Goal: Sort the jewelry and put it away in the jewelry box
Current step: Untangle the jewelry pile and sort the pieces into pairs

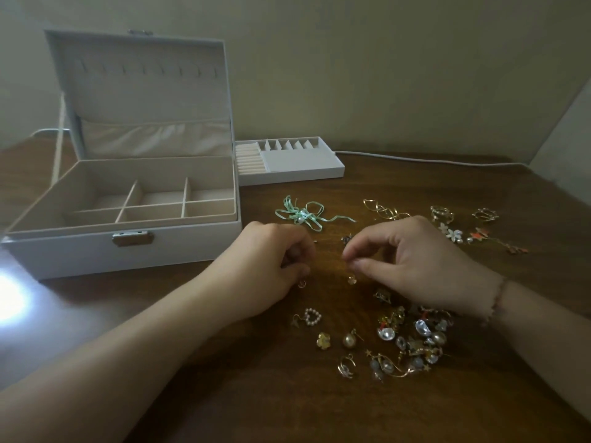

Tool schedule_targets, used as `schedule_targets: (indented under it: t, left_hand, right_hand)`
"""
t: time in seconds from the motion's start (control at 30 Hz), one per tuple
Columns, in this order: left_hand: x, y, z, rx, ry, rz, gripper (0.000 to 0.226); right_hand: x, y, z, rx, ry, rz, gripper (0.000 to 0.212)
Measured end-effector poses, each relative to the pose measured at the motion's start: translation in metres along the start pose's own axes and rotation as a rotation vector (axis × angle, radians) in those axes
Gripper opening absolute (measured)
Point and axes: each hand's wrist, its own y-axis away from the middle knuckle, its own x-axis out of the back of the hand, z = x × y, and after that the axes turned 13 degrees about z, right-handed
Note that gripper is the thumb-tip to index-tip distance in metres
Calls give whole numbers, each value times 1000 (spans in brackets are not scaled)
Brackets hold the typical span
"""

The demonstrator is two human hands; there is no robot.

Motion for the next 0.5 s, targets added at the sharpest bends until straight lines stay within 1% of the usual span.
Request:
schedule_targets:
  t: [0.07, 0.13, 0.4, 0.47, 0.5]
  left_hand:
    - [-2, 1, 0, 3, -50, 40, 24]
    - [-3, 1, -1, 10, -72, 60, 23]
    - [4, -2, -2, 43, -24, 160, 37]
    - [4, -2, -3, 17, -30, 183, 38]
    - [5, -1, -4, -4, -33, 170, 38]
  right_hand:
    - [-4, -7, -7, 1, 48, -75, 19]
    - [-12, -17, -13, 21, 104, -109, 19]
    - [-34, -44, -24, 20, 78, -160, 17]
    - [-25, -45, -21, 68, 88, -126, 17]
    - [-15, -45, -19, 89, 90, -105, 18]
